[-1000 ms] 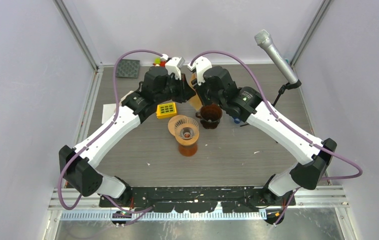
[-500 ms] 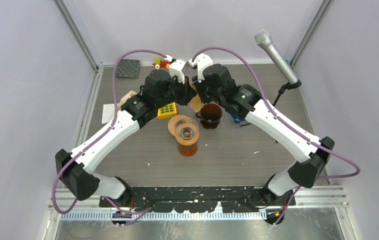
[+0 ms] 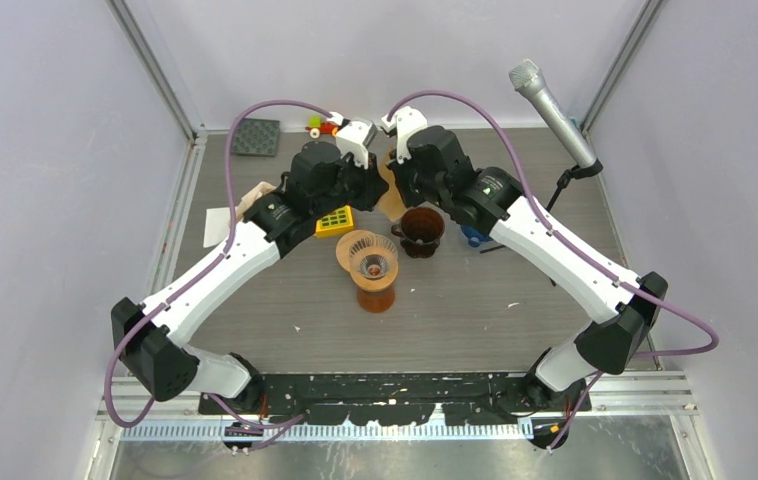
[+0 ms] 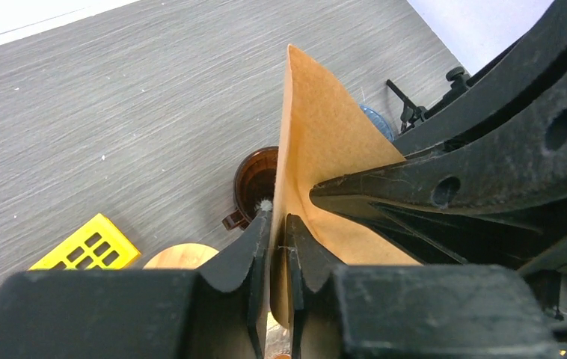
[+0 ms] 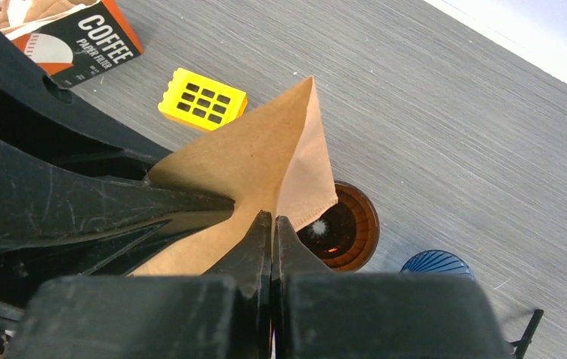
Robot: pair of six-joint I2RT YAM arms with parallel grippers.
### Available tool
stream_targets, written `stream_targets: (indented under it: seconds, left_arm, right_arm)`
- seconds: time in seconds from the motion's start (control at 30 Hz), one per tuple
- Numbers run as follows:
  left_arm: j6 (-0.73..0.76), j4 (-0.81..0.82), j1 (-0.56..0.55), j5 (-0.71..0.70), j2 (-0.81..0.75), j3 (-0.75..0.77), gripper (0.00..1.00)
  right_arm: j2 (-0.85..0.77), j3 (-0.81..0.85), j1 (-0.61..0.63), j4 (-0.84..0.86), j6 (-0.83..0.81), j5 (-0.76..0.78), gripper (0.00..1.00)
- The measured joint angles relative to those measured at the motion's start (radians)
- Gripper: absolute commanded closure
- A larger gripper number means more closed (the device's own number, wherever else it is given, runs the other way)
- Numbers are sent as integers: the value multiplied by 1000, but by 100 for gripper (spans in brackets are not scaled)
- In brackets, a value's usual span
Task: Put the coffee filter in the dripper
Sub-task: Place the coffee filter in the coffee dripper.
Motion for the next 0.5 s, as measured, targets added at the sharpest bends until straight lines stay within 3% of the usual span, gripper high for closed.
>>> stream_targets:
  seconds: [0.23, 0.33, 0.4, 0.47, 0.5]
  left_arm:
    - [-13, -2, 0, 1, 3, 7, 72]
    - [-17, -2, 0, 0, 4, 10, 71]
    - [-19, -2, 0, 2, 5, 10, 79]
    - [-27, -2, 0, 6, 8, 10, 97]
    - [-33, -1, 0, 10, 9, 10, 100]
  right_arm:
    - [0, 0, 0, -4, 4, -21, 100]
    - [0, 0, 0, -4, 4, -27, 100]
    - [0, 0, 0, -3, 4, -32, 100]
    - [0, 0, -2, -3, 4, -39, 100]
    - [0, 0, -2, -3, 4, -43, 100]
